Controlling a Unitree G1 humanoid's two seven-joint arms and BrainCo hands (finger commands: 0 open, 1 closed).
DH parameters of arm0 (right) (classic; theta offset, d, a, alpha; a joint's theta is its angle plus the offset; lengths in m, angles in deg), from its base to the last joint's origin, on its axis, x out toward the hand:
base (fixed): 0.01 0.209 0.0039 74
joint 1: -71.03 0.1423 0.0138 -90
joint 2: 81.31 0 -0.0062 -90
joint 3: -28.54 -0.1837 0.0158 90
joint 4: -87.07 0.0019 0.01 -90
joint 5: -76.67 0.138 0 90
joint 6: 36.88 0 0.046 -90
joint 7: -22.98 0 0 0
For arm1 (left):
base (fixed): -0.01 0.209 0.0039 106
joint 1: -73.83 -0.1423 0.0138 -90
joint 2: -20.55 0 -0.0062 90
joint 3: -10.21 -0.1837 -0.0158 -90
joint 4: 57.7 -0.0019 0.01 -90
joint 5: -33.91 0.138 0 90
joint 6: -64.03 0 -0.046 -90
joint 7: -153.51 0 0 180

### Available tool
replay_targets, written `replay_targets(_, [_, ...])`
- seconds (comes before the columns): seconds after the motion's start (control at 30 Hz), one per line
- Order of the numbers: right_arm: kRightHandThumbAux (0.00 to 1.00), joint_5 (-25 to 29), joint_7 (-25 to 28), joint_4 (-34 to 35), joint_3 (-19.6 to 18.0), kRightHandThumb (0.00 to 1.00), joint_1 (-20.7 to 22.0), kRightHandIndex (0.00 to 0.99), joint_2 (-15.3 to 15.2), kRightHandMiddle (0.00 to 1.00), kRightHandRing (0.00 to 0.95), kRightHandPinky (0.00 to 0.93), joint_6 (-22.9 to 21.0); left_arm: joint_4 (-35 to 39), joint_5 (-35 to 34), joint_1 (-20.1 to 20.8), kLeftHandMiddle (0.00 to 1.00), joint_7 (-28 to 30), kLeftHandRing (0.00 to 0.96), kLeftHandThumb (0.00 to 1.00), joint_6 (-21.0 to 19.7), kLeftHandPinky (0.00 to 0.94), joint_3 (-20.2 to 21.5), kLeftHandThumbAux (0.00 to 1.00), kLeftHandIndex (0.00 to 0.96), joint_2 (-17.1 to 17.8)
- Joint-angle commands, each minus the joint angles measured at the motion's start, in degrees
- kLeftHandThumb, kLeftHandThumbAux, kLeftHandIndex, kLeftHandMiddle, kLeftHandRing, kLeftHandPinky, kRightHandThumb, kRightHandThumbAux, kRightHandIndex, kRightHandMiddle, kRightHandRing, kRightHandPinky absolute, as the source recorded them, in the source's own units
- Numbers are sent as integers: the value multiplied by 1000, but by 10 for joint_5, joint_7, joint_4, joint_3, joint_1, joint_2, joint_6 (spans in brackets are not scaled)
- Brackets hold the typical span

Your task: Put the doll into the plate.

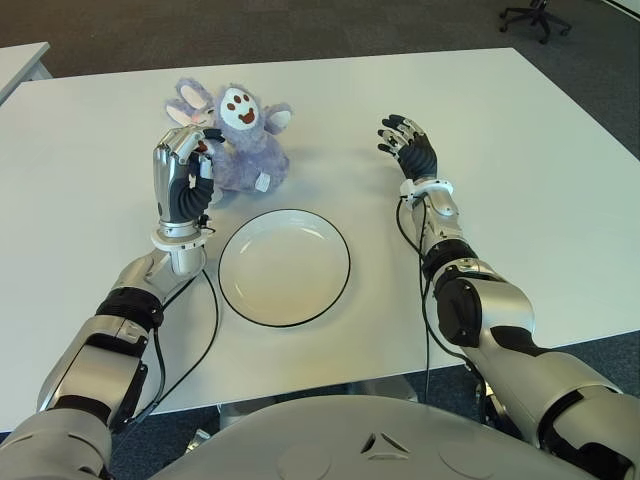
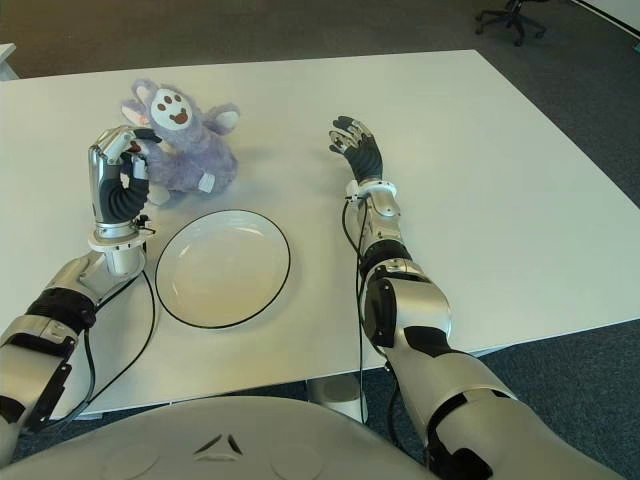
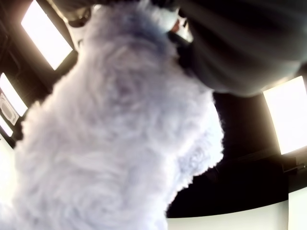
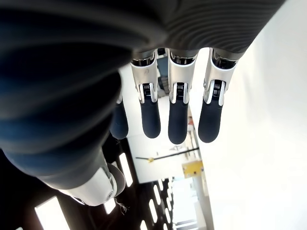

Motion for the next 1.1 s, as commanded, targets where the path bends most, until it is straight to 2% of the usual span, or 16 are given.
replay_targets(0.03, [780,9,-4,-9,0,510,-6,221,9,219,239,291,-20,-78,53,-98,482,-7,606,941,-26,685,-59,661,346,-42])
replay_targets(0.17, [778,9,-4,-9,0,513,-6,222,9,218,239,291,-21,-77,53,-96,482,-7,607,941,-27,682,-57,661,346,-41])
replay_targets(0.2, [774,9,-3,-9,0,515,-6,224,9,219,240,295,-21,-76,54,-95,514,-9,513,945,-29,704,-56,653,370,-41])
replay_targets(0.27, [771,9,-3,-9,0,518,-6,225,9,219,241,296,-20,-75,56,-93,522,-13,486,946,-33,722,-55,651,377,-41])
replay_targets(0.87, [782,8,1,-10,1,504,-6,225,8,216,238,297,-19,-59,59,-85,519,-21,483,948,-53,766,-50,648,388,-37])
replay_targets(1.1, [783,7,0,-12,2,508,-5,227,8,221,245,297,-21,-43,58,-84,524,-16,483,947,-55,717,-46,650,381,-30])
